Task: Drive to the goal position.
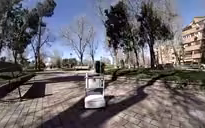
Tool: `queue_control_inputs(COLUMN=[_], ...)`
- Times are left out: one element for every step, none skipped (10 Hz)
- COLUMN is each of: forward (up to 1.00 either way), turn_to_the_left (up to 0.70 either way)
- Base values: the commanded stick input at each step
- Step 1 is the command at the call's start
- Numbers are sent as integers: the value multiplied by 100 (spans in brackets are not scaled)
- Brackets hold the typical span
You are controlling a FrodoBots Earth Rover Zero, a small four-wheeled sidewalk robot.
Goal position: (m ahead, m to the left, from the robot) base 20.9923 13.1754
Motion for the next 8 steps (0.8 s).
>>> queue_control_inputs(forward=[0,0,0,0,0,0,0,0], turn_to_the_left=[-70,-70,-70,-70,-70,-70,-70,-70])
